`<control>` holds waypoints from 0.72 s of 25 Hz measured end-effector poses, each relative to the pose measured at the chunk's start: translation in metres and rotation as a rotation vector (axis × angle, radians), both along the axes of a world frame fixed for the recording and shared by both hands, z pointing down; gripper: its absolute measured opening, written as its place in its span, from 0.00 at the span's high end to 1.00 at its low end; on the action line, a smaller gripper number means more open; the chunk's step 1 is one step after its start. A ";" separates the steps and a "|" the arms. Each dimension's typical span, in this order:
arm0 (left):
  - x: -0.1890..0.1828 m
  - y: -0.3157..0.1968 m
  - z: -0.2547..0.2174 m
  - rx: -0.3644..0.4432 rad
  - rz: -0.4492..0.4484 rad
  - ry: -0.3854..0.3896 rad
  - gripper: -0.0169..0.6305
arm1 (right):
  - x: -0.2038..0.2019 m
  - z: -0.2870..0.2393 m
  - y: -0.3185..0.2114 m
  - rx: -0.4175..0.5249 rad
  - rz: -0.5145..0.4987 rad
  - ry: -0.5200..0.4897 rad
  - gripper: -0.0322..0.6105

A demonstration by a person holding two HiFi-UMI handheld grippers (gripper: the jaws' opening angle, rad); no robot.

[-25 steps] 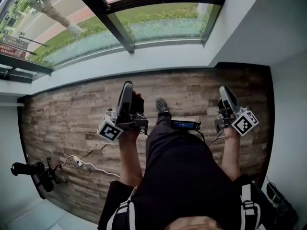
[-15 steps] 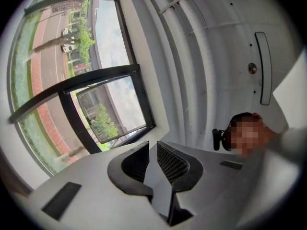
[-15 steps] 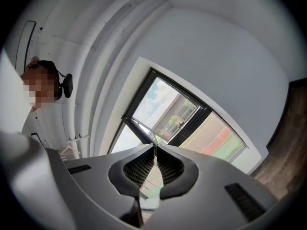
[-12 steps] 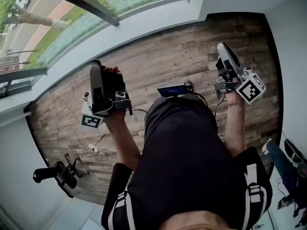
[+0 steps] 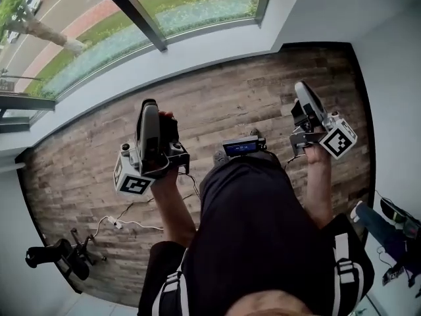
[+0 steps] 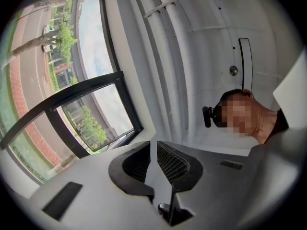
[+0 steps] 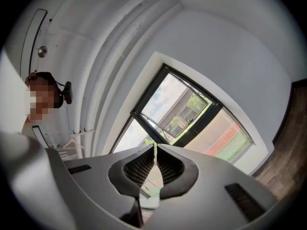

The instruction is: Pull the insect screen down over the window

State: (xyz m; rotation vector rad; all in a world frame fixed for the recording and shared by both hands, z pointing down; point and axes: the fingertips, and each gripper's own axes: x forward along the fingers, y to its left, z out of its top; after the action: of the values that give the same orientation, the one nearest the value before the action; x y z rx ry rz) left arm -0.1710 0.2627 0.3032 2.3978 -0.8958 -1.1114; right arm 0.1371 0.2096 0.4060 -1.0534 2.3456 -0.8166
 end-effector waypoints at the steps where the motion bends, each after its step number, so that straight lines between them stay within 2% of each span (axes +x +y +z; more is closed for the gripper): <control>1: -0.002 0.003 -0.003 0.014 -0.003 -0.017 0.91 | -0.010 -0.003 0.005 0.002 -0.007 0.006 0.92; 4: 0.006 0.009 -0.001 0.016 -0.018 -0.096 0.91 | -0.019 -0.009 0.025 0.000 -0.010 0.030 0.92; 6: 0.015 0.005 0.005 -0.019 -0.042 -0.158 0.92 | -0.019 -0.019 0.033 0.023 0.003 0.058 0.92; 8: 0.012 0.000 0.016 -0.074 -0.075 -0.176 0.92 | -0.022 -0.023 0.039 0.038 0.010 0.086 0.92; 9: 0.007 0.000 0.024 -0.108 -0.087 -0.153 0.92 | -0.025 -0.022 0.043 0.034 0.009 0.093 0.92; 11: -0.005 0.005 0.039 -0.169 -0.092 -0.057 0.93 | -0.029 -0.017 0.049 0.019 0.001 0.091 0.92; 13: -0.015 0.010 0.039 -0.179 -0.090 0.028 0.93 | -0.032 -0.018 0.051 0.021 -0.014 0.078 0.92; 15: -0.019 0.013 0.026 -0.131 -0.091 0.052 0.92 | -0.032 -0.030 0.048 0.053 -0.029 0.066 0.92; 18: -0.012 0.029 -0.004 -0.001 -0.049 0.047 0.92 | -0.029 -0.049 0.054 0.100 -0.041 0.036 0.92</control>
State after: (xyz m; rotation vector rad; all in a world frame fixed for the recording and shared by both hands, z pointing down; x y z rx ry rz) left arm -0.1835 0.2918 0.2992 2.3505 -0.9433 -1.1802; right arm 0.1078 0.2634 0.3568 -0.9887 2.4185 -0.6927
